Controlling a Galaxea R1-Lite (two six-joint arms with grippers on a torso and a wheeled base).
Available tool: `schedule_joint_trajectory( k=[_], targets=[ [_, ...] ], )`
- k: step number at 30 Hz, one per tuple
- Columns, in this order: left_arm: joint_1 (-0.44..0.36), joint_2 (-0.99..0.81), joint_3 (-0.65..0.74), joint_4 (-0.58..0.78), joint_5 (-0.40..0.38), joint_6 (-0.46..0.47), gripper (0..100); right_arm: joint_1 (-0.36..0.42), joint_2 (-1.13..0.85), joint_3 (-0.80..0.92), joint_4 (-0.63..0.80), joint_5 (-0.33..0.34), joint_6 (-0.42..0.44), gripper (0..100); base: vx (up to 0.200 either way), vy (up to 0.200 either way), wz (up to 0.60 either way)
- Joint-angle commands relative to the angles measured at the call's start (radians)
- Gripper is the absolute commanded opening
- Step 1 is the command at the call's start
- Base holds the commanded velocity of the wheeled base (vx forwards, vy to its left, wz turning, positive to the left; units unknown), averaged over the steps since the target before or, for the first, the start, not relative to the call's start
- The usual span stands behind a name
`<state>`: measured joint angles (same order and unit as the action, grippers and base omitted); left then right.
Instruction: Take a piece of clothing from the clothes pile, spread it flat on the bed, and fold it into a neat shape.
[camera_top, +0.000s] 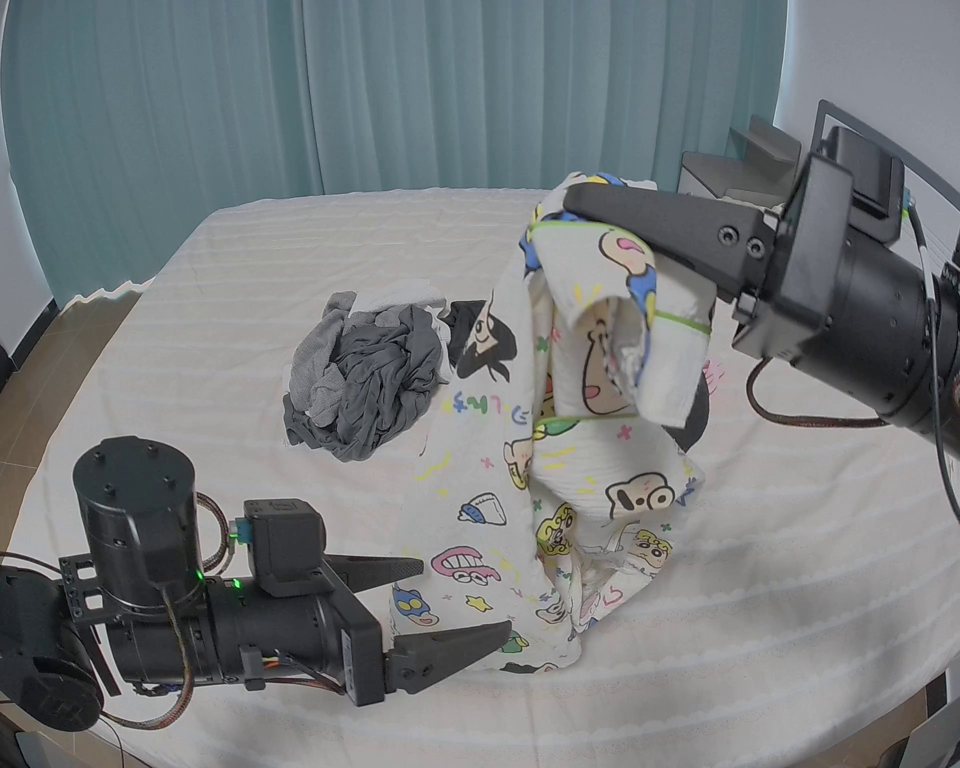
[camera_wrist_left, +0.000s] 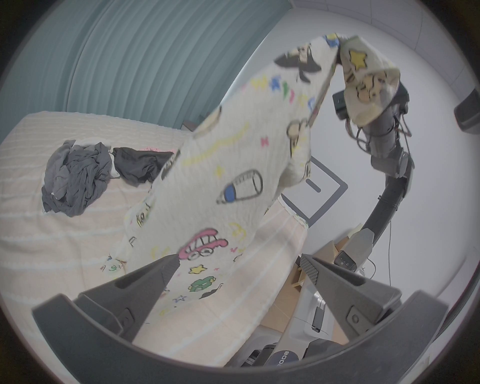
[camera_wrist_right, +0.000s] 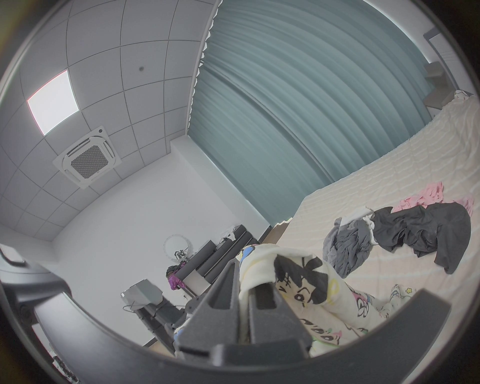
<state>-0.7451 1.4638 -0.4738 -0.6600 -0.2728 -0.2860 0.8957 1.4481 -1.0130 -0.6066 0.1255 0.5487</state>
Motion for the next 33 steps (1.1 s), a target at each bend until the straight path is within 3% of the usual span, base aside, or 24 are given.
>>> schedule_joint_trajectory(
  k=[1, 10, 13, 18, 26, 29, 33],
  targets=[
    [-0.042, 0.043, -0.014, -0.007, 0.037, -0.009, 100, 0.003, 0.057, -0.053, 0.002, -0.037, 0.000, 0, 0.000, 0.000, 0.00],
    [-0.057, 0.156, -0.086, -0.007, 0.225, -0.012, 100, 0.005, 0.107, -0.119, 0.028, -0.101, 0.002, 0, 0.000, 0.000, 0.00],
    [-0.080, 0.174, -0.111, -0.007, 0.234, -0.038, 100, 0.005, 0.123, -0.133, 0.028, -0.110, 0.002, 0, 0.000, 0.000, 0.00],
    [-0.143, 0.173, -0.169, -0.006, 0.230, -0.208, 100, -0.005, 0.152, -0.159, 0.027, -0.127, 0.008, 0, 0.000, 0.000, 0.00],
    [-0.134, 0.240, -0.181, -0.001, 0.254, -0.214, 100, 0.020, 0.143, -0.179, 0.027, -0.127, 0.008, 0, 0.000, 0.000, 0.00],
    [-0.114, 0.311, -0.212, 0.000, 0.386, -0.211, 100, 0.042, 0.124, -0.167, 0.028, -0.129, 0.008, 0, 0.000, 0.000, 0.00],
    [-0.114, 0.360, -0.203, 0.005, 0.495, -0.208, 100, 0.040, 0.117, -0.162, 0.028, -0.129, 0.008, 0, 0.000, 0.000, 0.00]
  ],
)
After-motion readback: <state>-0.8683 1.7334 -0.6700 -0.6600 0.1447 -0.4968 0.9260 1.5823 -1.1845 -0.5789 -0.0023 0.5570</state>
